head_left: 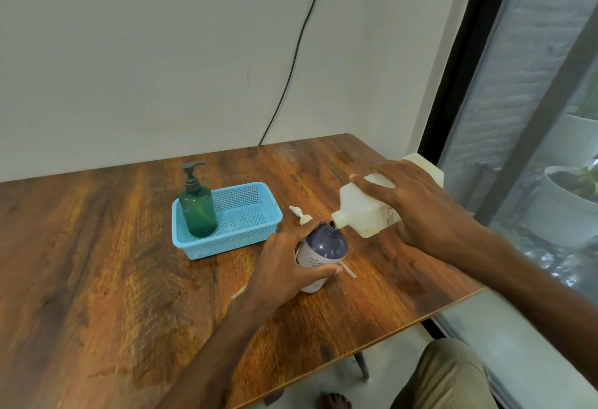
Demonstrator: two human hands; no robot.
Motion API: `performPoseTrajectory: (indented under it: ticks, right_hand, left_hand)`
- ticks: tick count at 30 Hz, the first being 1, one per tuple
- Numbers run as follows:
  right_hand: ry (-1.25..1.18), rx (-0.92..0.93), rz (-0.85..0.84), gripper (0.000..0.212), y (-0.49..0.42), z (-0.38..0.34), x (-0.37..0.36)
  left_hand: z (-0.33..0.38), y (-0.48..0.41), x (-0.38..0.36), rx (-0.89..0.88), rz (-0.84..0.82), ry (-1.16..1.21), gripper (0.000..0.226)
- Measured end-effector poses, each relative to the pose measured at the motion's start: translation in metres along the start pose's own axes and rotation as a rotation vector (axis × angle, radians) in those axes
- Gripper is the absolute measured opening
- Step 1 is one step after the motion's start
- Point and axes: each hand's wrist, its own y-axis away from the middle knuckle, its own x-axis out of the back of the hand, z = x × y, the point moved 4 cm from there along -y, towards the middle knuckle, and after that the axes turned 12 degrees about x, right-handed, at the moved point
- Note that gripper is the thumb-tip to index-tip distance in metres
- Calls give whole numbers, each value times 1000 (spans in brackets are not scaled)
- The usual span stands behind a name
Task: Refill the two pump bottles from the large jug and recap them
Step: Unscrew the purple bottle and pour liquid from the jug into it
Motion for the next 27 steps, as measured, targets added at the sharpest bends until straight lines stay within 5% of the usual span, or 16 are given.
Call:
performPoseTrajectory:
  ticks: [27]
  right_hand:
    - [86,25,-82,114,-13,-11,9]
  left_hand:
    - [-3,1,4,8,17,16,78]
